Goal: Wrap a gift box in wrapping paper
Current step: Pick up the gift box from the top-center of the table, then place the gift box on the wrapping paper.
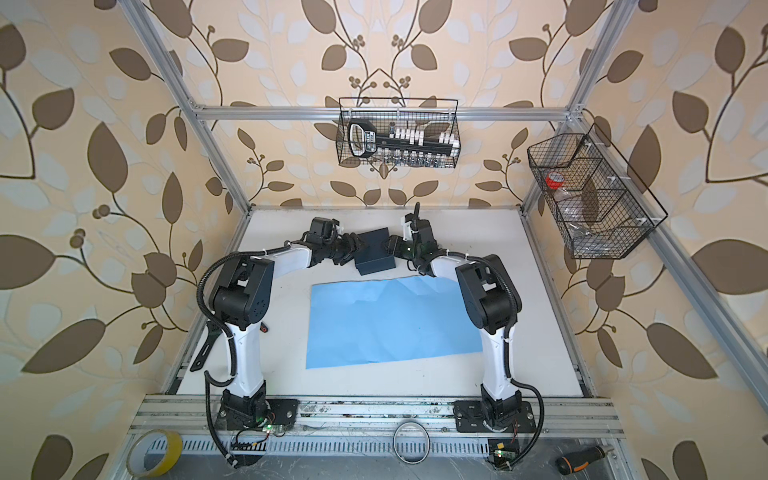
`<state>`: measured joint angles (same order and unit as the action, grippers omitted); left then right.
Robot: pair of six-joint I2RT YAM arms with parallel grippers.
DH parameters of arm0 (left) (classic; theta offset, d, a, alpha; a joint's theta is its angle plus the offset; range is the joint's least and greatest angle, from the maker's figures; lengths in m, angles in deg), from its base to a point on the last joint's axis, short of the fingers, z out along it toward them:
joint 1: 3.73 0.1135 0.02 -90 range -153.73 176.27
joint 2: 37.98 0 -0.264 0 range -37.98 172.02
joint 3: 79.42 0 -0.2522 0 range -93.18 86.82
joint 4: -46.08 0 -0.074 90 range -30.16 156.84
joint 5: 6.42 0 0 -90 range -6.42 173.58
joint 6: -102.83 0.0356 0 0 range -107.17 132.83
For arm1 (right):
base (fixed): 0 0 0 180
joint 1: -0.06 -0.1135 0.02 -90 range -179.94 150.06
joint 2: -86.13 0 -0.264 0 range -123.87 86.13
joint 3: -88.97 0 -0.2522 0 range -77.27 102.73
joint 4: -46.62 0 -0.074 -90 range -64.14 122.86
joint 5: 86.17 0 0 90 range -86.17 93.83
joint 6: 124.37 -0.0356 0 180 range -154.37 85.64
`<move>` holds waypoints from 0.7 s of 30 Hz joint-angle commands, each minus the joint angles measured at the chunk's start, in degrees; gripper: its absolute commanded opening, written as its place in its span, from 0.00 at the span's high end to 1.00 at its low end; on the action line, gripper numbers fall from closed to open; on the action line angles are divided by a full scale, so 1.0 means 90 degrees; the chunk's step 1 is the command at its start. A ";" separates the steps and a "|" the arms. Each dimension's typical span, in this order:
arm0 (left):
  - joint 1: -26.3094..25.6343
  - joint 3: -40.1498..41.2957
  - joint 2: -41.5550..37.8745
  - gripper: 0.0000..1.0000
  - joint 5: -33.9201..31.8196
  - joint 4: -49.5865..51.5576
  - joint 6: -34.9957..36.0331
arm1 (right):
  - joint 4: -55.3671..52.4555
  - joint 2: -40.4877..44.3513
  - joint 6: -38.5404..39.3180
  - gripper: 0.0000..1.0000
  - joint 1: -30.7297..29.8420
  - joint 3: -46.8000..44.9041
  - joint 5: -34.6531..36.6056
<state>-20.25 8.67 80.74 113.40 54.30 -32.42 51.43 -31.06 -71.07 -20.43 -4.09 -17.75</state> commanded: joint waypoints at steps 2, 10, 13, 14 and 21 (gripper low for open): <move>-0.0575 -0.0116 -0.0526 0.35 0.0620 -0.0541 -0.0332 | 0.0398 0.0925 -0.0132 0.50 -0.0216 -0.0666 -0.0559; -0.1197 0.0540 -0.1438 0.42 0.0443 -0.0716 -0.0372 | 0.0019 0.2210 -0.0165 0.53 -0.0196 -0.1963 -0.0174; -0.1513 0.0951 -0.1816 0.43 0.0309 -0.0738 -0.0373 | -0.0092 0.2655 -0.0186 0.54 -0.0265 -0.2426 -0.0142; -0.1614 0.1136 -0.1970 0.43 0.0293 -0.0708 -0.0470 | -0.0172 0.2846 -0.0164 0.54 -0.0313 -0.2623 -0.0104; -0.2625 0.2599 -0.3180 0.43 -0.0401 -0.0822 -0.0743 | -0.0546 0.4172 -0.0144 0.54 -0.0835 -0.3987 0.0366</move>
<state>-37.47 30.81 58.73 106.48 54.56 -38.11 47.54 3.34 -71.64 -23.16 -36.70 -9.27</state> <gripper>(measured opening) 0.576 0.461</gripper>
